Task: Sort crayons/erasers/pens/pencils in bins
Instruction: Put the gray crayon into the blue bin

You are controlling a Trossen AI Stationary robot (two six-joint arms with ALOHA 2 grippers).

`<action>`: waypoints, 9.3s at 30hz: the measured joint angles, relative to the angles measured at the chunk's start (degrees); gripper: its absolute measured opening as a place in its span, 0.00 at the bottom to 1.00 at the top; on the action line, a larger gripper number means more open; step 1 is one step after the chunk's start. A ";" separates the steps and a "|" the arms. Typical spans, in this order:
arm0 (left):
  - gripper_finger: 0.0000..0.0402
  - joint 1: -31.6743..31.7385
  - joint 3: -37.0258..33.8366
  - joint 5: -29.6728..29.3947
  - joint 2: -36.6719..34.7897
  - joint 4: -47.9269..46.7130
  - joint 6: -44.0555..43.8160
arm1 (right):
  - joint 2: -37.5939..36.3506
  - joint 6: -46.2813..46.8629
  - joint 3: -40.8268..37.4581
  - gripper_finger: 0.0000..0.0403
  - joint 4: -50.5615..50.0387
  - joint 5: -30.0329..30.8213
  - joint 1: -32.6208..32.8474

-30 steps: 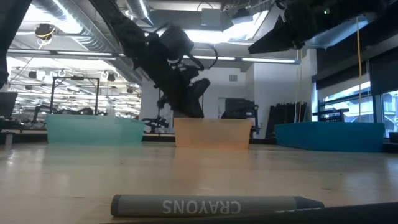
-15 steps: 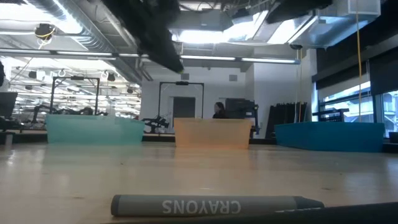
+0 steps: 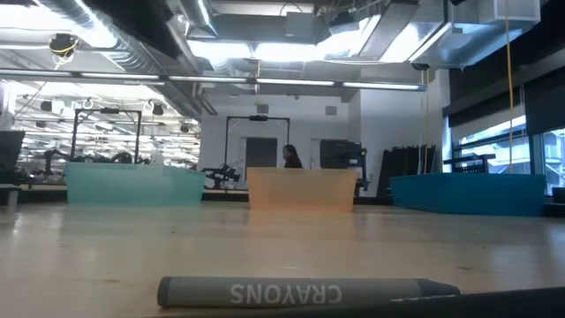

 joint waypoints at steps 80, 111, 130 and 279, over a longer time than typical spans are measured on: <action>0.19 -23.07 -4.31 5.79 8.46 -8.28 -30.14 | 45.31 -3.94 17.86 0.30 18.31 -17.78 -7.42; 0.19 -23.05 -4.31 5.29 8.46 -8.21 -31.50 | 45.37 -6.34 17.66 0.10 17.02 -22.95 -10.01; 0.19 -23.05 -4.31 5.31 8.46 -8.18 -31.23 | 43.92 -6.45 17.33 0.10 18.50 -23.36 -12.25; 0.01 -11.88 -4.31 -9.29 14.27 3.63 -11.97 | 42.79 -22.55 24.09 0.32 24.38 -25.13 -22.58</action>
